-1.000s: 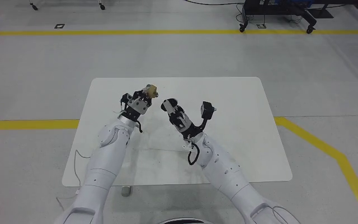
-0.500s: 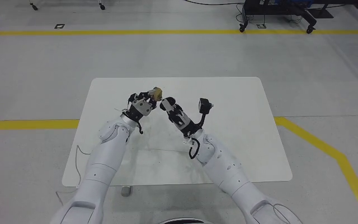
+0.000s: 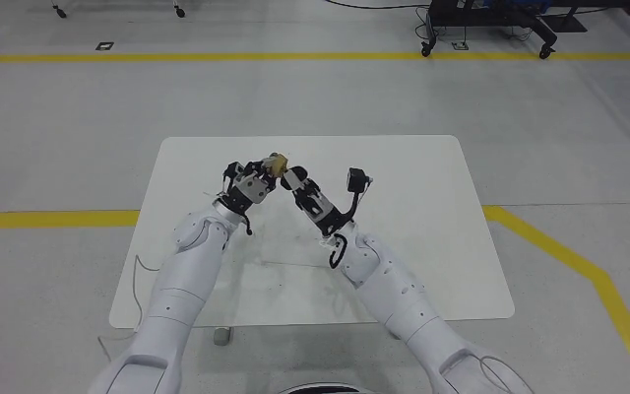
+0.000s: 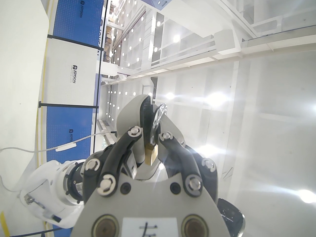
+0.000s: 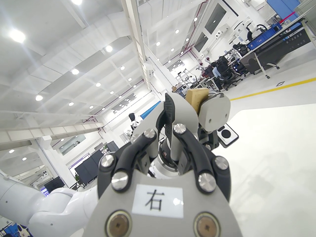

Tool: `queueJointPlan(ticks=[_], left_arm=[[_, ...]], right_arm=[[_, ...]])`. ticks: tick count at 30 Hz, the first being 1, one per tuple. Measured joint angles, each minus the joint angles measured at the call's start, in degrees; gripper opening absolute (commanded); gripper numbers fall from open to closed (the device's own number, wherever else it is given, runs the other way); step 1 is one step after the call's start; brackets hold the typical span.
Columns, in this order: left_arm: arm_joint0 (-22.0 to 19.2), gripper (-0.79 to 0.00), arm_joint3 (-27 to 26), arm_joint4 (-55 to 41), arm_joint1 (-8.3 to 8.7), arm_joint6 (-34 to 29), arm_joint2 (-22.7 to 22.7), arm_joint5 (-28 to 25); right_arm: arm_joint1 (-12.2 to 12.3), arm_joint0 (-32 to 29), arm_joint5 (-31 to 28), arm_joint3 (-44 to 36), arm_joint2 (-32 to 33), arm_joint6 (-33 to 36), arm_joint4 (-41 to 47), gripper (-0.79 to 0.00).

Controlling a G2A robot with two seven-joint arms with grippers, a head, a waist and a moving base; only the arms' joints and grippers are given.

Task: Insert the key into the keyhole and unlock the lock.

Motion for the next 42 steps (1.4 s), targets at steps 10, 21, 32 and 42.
queueJointPlan(ticks=[10,21,32,42], left_arm=[[3.4,-0.785,-5.2,8.7,0.6,8.8,-2.0,-13.6],[6.8,-0.785,-11.3,29.7,1.72,21.0,-3.0,-17.1],[6.9,-0.785,-17.8,38.1,4.28,16.3,-9.4,-5.5],[8.3,-0.785,-21.6,43.5,4.97,16.5,-8.5,-3.1]], right_arm=[[0.8,-1.1,-3.0,-2.6,2.2,-2.2,-5.9,-0.511],[0.8,-3.6,43.6,-5.3,-4.0,-23.7,-58.6,-0.483],[0.3,-1.9,48.5,-2.1,-6.9,-23.5,-64.4,-0.502],[-0.5,-1.0,55.9,-0.2,-9.2,-21.2,-68.4,-0.496]])
